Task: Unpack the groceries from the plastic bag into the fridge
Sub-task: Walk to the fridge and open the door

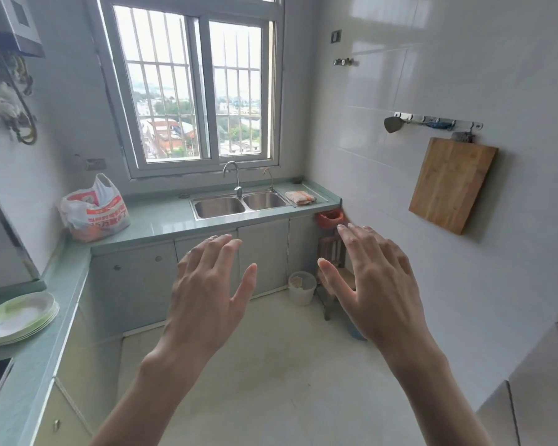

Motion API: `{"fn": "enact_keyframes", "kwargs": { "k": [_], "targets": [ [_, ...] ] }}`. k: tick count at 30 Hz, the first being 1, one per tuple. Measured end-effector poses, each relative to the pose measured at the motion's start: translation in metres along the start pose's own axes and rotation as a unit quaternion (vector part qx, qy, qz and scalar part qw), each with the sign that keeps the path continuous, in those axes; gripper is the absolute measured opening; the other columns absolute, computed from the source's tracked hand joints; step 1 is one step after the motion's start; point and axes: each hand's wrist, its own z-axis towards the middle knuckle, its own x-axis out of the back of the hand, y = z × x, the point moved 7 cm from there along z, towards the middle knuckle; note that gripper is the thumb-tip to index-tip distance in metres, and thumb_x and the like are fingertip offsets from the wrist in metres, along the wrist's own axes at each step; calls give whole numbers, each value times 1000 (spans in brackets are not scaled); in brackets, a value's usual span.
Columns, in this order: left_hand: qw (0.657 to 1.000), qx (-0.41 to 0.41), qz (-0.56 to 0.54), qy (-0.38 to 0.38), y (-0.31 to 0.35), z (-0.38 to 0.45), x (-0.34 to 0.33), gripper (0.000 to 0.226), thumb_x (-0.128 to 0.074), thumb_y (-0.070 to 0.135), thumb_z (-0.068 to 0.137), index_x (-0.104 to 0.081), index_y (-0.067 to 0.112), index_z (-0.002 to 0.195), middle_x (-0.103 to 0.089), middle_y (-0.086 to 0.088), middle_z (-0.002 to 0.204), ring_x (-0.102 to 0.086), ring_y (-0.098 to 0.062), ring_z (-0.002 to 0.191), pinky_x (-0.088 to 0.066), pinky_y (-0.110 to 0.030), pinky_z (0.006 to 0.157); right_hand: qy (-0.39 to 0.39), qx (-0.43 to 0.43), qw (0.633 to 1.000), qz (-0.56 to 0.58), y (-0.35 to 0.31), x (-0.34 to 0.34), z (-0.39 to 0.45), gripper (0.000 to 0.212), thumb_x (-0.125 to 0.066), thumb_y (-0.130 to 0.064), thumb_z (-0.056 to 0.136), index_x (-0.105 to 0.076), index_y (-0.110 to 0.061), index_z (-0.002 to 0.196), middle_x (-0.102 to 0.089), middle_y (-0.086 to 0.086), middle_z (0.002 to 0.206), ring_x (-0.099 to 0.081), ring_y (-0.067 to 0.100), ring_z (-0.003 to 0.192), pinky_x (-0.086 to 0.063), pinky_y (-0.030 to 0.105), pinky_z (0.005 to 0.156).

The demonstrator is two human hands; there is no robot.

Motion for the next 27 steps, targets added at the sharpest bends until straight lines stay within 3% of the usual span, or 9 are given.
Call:
{"fn": "enact_keyframes", "kwargs": {
  "k": [27],
  "targets": [
    [993,-69,-85,-38,-95,255,-205,52,-42,51,102,-55,19,141,-56,0,146,-48,-23,139,-41,-44,113,25,-81,994,-72,53,-175,220,67,-34,-62,103,-44,-18,153,-48,2,155,-40,19,146,-32,40,122]
  ]
}}
